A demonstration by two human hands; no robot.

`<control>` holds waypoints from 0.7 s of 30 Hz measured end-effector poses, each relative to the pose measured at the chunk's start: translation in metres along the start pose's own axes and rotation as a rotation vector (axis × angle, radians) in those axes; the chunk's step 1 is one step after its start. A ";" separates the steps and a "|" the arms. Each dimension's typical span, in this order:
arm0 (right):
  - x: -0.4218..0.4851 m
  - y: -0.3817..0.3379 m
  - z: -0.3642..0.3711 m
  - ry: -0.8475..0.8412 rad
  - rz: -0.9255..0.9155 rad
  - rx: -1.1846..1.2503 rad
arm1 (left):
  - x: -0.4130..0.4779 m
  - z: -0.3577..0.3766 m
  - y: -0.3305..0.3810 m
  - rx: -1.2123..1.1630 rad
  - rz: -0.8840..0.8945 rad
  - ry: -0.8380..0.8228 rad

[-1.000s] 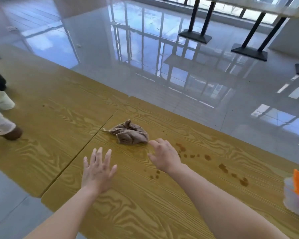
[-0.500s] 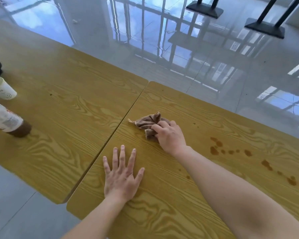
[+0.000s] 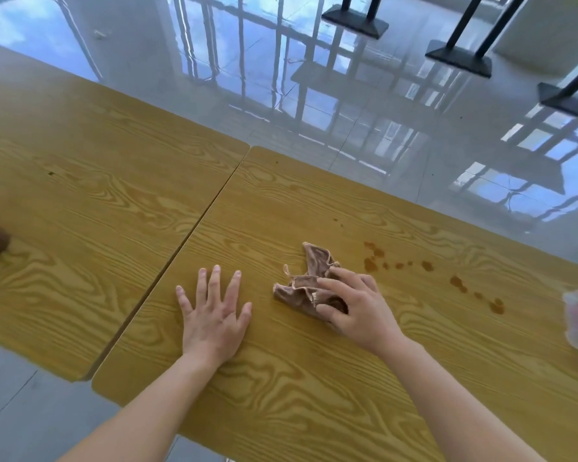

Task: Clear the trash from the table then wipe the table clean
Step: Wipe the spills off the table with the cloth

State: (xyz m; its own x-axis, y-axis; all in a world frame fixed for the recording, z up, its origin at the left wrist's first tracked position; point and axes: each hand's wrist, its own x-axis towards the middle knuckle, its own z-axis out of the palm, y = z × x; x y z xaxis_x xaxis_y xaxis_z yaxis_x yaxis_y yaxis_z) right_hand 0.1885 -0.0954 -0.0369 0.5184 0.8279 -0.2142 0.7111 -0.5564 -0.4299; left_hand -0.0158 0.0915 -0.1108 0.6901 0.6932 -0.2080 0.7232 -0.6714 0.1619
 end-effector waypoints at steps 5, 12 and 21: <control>0.009 -0.001 0.040 -0.073 -0.033 -0.227 | -0.008 0.011 0.027 0.049 -0.036 0.016; -0.074 0.033 0.067 0.048 -0.079 -0.300 | -0.009 0.014 0.026 0.052 -0.038 0.050; 0.020 0.002 0.056 0.075 0.125 -0.179 | -0.008 0.017 0.027 0.063 -0.037 0.081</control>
State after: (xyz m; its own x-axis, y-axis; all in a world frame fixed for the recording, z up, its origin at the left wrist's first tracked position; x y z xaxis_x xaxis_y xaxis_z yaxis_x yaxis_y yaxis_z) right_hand 0.1735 -0.0764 -0.0912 0.6368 0.7478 -0.1876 0.7086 -0.6636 -0.2398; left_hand -0.0027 0.0635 -0.1208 0.6645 0.7352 -0.1339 0.7470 -0.6580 0.0944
